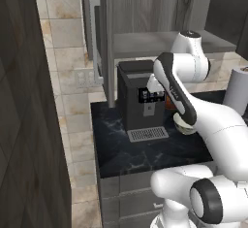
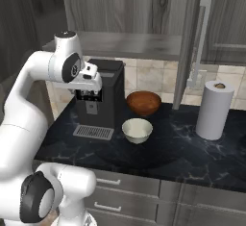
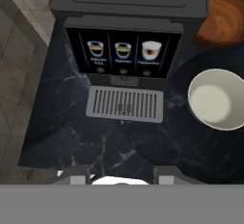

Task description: Pick up the bowls on the counter and stack them on top of one another in the open cabinet. Place the smaller bowl on top of the larger bowl.

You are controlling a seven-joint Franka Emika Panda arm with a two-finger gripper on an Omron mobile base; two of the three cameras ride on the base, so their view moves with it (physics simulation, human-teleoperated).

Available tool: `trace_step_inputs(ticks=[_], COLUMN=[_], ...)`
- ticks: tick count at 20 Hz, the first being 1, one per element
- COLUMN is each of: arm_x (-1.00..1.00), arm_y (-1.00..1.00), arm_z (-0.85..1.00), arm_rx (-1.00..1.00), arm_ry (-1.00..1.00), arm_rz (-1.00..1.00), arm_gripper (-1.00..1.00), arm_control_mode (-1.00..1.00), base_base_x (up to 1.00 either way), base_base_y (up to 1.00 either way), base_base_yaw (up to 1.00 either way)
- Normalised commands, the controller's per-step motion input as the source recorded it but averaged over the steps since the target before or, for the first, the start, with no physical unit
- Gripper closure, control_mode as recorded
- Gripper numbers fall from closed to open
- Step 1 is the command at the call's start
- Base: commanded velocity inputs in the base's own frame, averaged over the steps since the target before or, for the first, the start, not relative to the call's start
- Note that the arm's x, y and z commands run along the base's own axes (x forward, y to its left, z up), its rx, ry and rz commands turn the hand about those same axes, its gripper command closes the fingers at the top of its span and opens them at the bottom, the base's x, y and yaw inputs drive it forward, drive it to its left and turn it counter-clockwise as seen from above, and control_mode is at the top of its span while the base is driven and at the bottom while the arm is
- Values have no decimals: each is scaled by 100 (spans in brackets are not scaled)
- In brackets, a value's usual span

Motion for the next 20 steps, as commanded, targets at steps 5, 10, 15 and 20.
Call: trace_step_inputs(ticks=[5, 10, 15, 20], arm_x=[-21, -44, -44, -38], arm_y=[-1, -21, -26, -21], arm_z=[0, -6, -6, -6], arm_rx=[0, 0, 0, 0], arm_ry=[-3, -8, -8, -7], arm_rz=[0, -2, -2, -2], arm_gripper=[-100, -100, -100, -100], arm_control_mode=[-100, -100, -100, -100], base_base_x=[0, 0, 0, 0], base_base_y=[0, 0, 0, 0], base_base_yaw=[0, 0, 0, 0])
